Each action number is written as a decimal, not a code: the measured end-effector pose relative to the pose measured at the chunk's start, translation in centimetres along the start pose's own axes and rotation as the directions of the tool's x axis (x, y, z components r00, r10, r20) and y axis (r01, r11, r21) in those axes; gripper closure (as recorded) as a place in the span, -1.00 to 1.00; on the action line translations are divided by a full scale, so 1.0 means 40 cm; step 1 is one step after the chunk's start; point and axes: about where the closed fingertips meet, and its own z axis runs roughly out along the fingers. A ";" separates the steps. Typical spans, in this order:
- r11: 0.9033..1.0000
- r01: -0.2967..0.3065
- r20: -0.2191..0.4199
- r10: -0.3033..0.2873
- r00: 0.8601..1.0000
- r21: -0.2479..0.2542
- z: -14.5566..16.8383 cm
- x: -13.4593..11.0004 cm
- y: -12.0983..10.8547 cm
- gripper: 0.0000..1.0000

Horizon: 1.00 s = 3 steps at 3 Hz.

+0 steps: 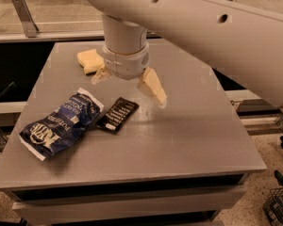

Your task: Move rxbar chocolate near blue chip bag

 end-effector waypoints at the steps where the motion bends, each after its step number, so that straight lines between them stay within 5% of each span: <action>1: 0.997 -0.060 0.018 0.059 0.998 0.055 -0.009 0.082 0.069 -1.00; 2: 0.970 -0.207 0.047 0.203 0.978 0.124 -0.003 0.191 0.168 -1.00; 3: 0.902 -0.385 0.098 0.373 0.923 0.197 0.005 0.299 0.299 -1.00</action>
Offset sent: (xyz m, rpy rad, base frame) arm 0.0738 -0.1749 0.0040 0.2758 -0.0245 -0.3951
